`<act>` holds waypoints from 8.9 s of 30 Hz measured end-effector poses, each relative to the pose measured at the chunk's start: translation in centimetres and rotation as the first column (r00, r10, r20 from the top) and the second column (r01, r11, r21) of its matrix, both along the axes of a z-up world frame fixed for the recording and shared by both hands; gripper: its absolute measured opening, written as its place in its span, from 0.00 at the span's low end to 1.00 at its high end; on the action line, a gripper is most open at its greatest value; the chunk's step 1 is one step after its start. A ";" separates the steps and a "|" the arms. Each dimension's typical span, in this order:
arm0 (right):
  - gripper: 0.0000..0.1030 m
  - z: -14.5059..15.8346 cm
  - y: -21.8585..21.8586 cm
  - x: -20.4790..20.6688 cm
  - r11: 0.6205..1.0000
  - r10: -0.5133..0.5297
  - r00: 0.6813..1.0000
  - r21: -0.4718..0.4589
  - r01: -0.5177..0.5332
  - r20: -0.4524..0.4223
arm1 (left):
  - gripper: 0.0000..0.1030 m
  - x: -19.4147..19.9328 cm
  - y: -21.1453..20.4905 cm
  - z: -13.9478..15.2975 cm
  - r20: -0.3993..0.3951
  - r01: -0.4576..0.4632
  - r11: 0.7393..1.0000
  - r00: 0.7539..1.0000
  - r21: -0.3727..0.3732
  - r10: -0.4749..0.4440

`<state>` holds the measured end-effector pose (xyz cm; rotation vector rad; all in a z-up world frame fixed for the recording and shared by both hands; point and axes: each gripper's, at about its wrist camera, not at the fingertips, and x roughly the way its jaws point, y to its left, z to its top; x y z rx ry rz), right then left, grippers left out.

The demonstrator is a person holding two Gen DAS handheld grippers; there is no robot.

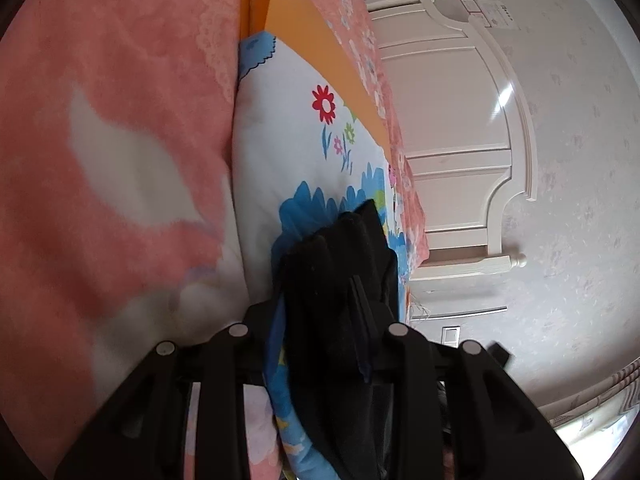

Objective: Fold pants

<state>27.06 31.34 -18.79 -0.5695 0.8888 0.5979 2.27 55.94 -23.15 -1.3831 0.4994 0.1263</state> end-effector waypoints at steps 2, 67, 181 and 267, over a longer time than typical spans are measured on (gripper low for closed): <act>0.90 0.1 -0.4 0.2 1.000 -0.008 1.000 0.023 0.008 -0.012 | 0.26 0.3 0.0 0.0 -0.001 0.010 1.000 1.000 0.016 -0.010; 0.94 2.1 -32.2 2.3 0.589 0.137 0.684 0.614 0.526 -0.717 | 0.11 2.8 -49.0 8.8 -0.435 0.282 -0.462 0.859 0.841 -0.269; 0.96 1.7 -29.0 -8.0 0.926 -0.340 0.939 0.193 0.324 0.054 | 0.06 21.2 -34.2 10.4 -0.518 0.701 0.395 0.709 0.594 -0.479; 0.86 2.4 -32.2 -9.5 0.884 -0.418 0.908 0.221 0.411 -0.019 | 0.61 5.7 -29.6 6.6 -0.165 0.565 0.703 0.816 0.431 -0.554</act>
